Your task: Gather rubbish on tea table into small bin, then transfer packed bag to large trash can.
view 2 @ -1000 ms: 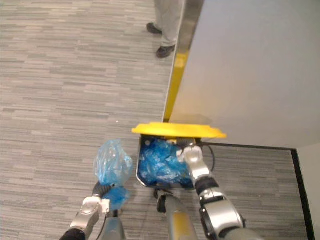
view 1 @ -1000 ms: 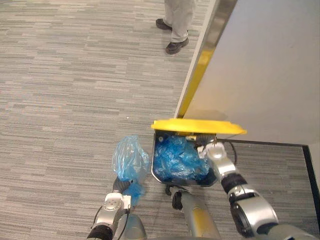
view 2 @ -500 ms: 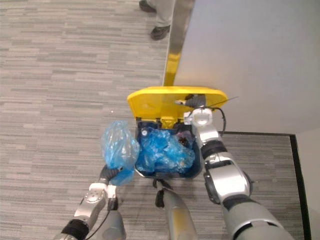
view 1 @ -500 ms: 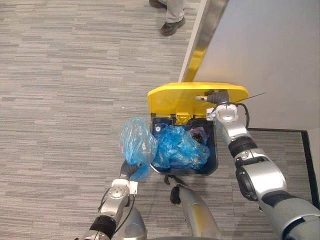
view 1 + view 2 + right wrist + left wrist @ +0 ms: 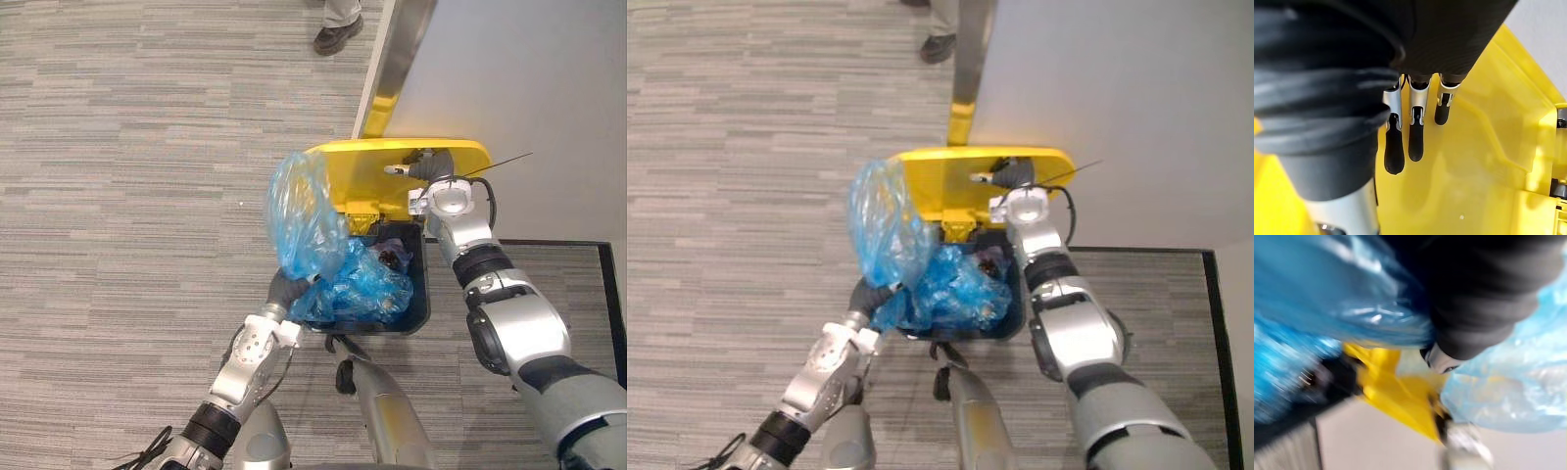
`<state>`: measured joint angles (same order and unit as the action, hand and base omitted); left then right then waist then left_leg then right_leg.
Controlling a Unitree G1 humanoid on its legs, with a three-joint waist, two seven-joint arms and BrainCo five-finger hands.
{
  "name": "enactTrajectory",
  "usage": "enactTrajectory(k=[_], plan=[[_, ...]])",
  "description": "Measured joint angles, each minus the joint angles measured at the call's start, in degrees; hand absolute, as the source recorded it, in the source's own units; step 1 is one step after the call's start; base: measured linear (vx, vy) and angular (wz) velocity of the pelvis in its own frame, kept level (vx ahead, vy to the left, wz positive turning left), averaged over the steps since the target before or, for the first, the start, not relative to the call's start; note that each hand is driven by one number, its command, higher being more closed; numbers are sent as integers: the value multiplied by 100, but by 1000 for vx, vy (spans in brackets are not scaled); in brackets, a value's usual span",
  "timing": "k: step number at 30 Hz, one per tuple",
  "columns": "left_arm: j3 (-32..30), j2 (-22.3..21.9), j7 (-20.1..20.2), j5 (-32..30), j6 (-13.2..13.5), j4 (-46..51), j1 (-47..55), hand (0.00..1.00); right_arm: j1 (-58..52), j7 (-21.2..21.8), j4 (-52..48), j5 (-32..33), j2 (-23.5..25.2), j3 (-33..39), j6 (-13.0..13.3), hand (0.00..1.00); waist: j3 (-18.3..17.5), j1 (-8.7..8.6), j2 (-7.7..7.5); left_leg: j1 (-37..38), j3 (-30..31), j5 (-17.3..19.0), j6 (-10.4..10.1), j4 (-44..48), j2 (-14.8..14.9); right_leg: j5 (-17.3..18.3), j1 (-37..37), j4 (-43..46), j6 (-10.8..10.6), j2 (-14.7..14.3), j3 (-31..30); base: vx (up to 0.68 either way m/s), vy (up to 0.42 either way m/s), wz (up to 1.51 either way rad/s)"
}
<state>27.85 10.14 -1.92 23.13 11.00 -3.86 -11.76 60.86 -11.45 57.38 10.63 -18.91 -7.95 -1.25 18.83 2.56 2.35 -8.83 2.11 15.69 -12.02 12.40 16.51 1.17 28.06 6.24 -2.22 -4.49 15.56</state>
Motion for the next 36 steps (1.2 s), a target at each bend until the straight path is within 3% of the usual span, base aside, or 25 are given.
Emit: enactTrajectory(k=[4, 12, 19, 22, 23, 24, 25, 26, 27, 29, 30, 34, 35, 36], plan=[[354, -87, 53, 140, 50, 466, -125, 100, 127, 87, 0, 71, -50, -258, -35, 0, -1, -37, 44, 3, -61, 13, -23, 1, -19, -89, -13, -101, 33, -17, -58, 13, 30, -8], [581, -256, 81, 46, 61, 306, -382, 100, 266, 183, 0, 70, -93, -449, -59, 0, 0, -50, 47, -13, -166, 10, -25, 1, -39, -179, 11, -229, 74, -44, -154, 27, 7, -7], [325, -233, -422, -728, -77, -1438, -1235, 100, 758, 165, -13, 62, -97, -589, -64, 0, 107, -125, 46, -330, -298, -32, -33, 75, -134, -317, 324, -369, -9, -32, -332, 22, 7, -11], [230, -239, -574, -1037, -191, -2224, -1742, 100, 909, 138, -128, 63, -119, -586, -51, 0, 262, -250, 9, -443, -313, -35, -35, 122, -120, -315, 416, -366, -14, -39, -334, 56, -24, -3], [231, -246, -595, -1196, -242, -2497, -1943, 100, 907, 131, -322, 63, -127, -586, -46, 0, 321, -276, -4, -528, -311, -35, -31, 175, -95, -285, 482, -351, -58, -58, -333, 48, -76, -13], [227, -264, -685, -1308, -289, -2709, -2139, 100, 917, 119, -596, 64, -138, -582, -32, 0, 363, -232, 40, -641, -313, -35, -24, 139, 60, -39, 745, -18, -322, -80, -337, 22, -66, -12], [215, -266, -686, -1331, -297, -2783, -2227, 100, 925, 101, -698, 64, -152, -578, -23, 0, 411, -228, 43, -686, -334, -31, -95, 151, 100, -285, 977, 494, 265, -99, -543, 52, -98, 36], [165, -311, -686, -1427, -309, -2971, -2377, 100, 931, 29, -792, 65, -163, -579, 39, 0, 524, -435, -80, -727, -283, -133, -397, 226, 11, -82, 1120, 813, 424, -21, -933, 103, -74, 32], [62, -375, -715, -1483, -358, -3099, -2431, 100, 929, 15, -893, 68, -125, -582, 41, 0, 523, -346, -87, -883, -348, -126, -411, 501, -16, -106, 1184, 666, 256, -69, -904, 112, -80, 33], [64, -430, -740, -1612, -446, -3337, -2583, 100, 925, -3, -985, 73, -91, -581, 59, 0, 544, -364, -114, -1002, -408, -39, -373, 649, -16, -187, 1211, 522, 191, -67, -851, 74, -44, 4], [65, -488, -772, -1705, -469, -3464, -2617, 0, 872, -24, -1076, 76, -75, -581, 59, 0, 551, -376, -127, -1008, -492, 4, -419, 697, -12, -199, 1215, 510, 179, -61, -776, 56, -32, 14], [2, -736, -794, -1990, -538, -4037, -2703, 0, 642, -88, -1555, 91, -28, -586, 100, 0, 563, -371, -155, -1248, -639, 190, -366, 1104, 56, -207, 1218, 442, 160, -10, -587, 8, 0, -9], [-2, -763, -799, -2036, -555, -4149, -2733, 0, 619, -92, -1667, 112, -4, -589, 107, 0, 562, -370, -152, -1267, -669, 215, -303, 1055, 127, -128, 1229, 389, -37, -13, -536, -4, -50, -33], [-66, -770, -790, -2143, -602, -4277, -2781, 0, 616, -105, -1827, 159, 55, -589, 128, 0, 560, -317, -110, -1322, -837, 217, -277, 933, 296, -17, 1557, 1082, 262, -2, -521, 62, -109, 37]])
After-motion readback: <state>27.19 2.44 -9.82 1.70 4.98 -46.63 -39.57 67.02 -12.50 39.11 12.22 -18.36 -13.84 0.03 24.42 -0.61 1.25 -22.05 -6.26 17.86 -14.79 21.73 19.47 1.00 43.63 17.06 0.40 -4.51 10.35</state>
